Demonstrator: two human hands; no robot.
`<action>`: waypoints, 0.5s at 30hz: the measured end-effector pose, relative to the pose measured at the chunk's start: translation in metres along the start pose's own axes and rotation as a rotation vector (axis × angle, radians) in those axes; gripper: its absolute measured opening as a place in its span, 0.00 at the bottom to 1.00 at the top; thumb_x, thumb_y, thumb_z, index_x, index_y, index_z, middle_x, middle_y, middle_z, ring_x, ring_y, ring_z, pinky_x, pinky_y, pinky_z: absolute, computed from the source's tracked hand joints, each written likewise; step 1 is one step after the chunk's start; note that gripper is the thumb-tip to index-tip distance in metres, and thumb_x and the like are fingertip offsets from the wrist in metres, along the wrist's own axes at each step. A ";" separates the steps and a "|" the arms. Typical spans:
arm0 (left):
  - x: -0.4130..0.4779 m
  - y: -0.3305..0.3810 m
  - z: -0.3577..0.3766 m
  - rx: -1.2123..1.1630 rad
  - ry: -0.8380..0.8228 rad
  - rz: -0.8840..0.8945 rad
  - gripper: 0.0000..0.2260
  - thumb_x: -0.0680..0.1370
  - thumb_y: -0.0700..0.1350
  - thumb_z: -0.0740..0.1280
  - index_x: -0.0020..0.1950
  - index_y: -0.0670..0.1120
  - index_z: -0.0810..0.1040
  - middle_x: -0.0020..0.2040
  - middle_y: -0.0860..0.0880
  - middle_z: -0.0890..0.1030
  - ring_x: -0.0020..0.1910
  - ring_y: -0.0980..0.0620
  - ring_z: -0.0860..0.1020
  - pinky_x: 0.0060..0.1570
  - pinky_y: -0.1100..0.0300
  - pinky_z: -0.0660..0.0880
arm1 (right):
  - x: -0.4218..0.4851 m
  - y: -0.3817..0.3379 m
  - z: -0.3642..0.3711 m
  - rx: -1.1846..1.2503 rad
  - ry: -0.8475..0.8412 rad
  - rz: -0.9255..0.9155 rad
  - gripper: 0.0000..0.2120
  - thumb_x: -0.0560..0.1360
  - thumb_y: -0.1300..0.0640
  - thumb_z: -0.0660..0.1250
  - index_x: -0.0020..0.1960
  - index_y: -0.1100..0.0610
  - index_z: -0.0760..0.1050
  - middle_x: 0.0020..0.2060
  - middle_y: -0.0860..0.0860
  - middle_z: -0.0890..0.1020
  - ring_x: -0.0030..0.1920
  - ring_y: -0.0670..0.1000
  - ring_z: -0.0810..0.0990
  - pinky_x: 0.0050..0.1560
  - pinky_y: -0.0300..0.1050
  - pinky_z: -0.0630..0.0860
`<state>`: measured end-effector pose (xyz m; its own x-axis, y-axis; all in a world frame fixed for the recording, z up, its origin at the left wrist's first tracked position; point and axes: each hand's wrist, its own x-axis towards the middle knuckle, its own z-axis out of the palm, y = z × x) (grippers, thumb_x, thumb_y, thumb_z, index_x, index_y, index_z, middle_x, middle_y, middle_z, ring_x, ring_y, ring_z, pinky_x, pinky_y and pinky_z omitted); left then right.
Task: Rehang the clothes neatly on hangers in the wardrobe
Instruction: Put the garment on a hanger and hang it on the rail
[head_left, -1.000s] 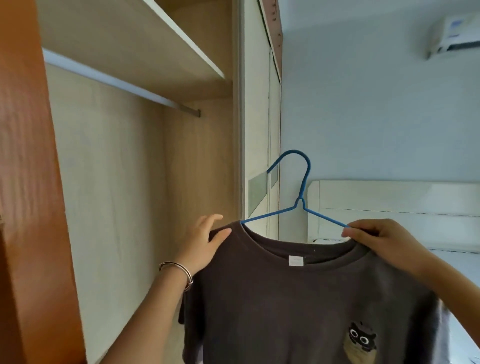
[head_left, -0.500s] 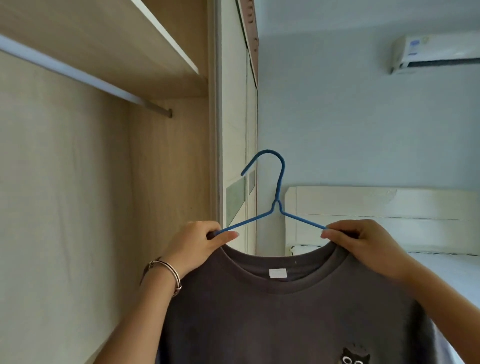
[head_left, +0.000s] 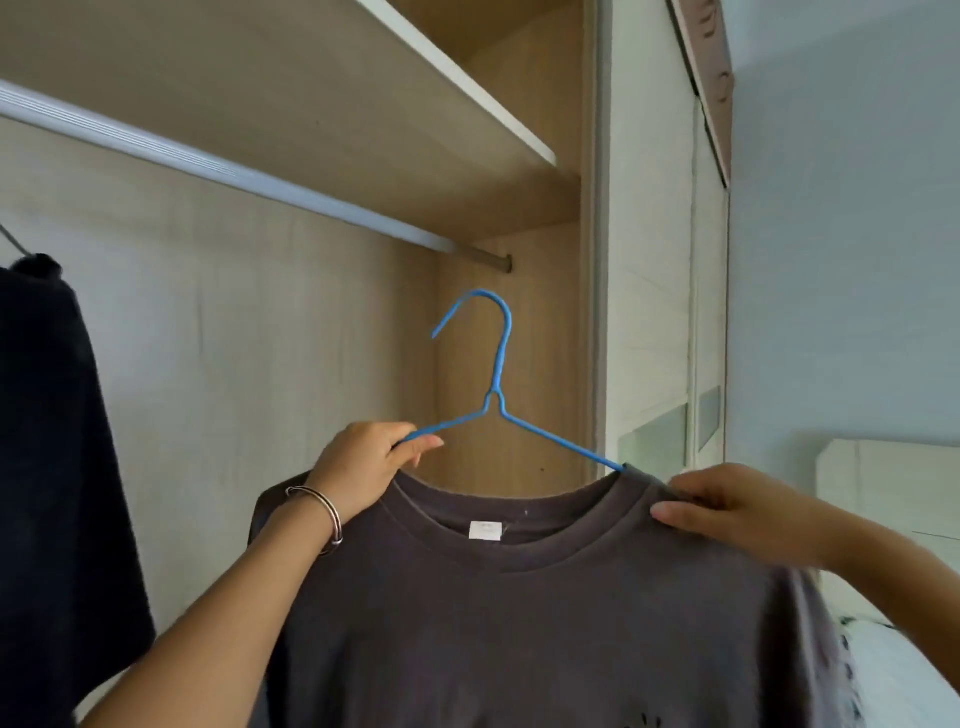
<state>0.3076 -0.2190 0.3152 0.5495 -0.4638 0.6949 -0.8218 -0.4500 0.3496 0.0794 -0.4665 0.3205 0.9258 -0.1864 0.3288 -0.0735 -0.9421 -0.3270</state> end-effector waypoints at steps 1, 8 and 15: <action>0.004 -0.006 -0.004 0.031 0.030 -0.035 0.17 0.76 0.54 0.64 0.27 0.53 0.69 0.21 0.58 0.73 0.23 0.56 0.69 0.30 0.60 0.62 | 0.014 0.001 0.005 0.027 -0.031 -0.062 0.35 0.62 0.24 0.54 0.40 0.55 0.78 0.33 0.48 0.80 0.34 0.43 0.76 0.39 0.38 0.73; 0.026 -0.048 -0.039 0.332 0.126 -0.332 0.15 0.80 0.51 0.56 0.50 0.43 0.77 0.52 0.41 0.80 0.53 0.42 0.77 0.55 0.50 0.72 | 0.102 -0.043 0.039 0.538 -0.156 -0.248 0.24 0.71 0.40 0.64 0.45 0.62 0.81 0.38 0.52 0.85 0.39 0.44 0.80 0.45 0.44 0.77; 0.057 -0.041 -0.087 -0.003 0.104 -0.402 0.20 0.80 0.50 0.54 0.71 0.45 0.64 0.70 0.46 0.69 0.70 0.49 0.66 0.70 0.57 0.59 | 0.178 -0.121 0.035 0.746 -0.022 -0.187 0.11 0.76 0.57 0.66 0.46 0.65 0.82 0.46 0.63 0.84 0.42 0.53 0.80 0.52 0.53 0.77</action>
<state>0.3599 -0.1607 0.3950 0.8091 -0.1718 0.5620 -0.5449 -0.5778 0.6077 0.2662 -0.3761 0.3881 0.9060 -0.0290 0.4222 0.3474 -0.5189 -0.7811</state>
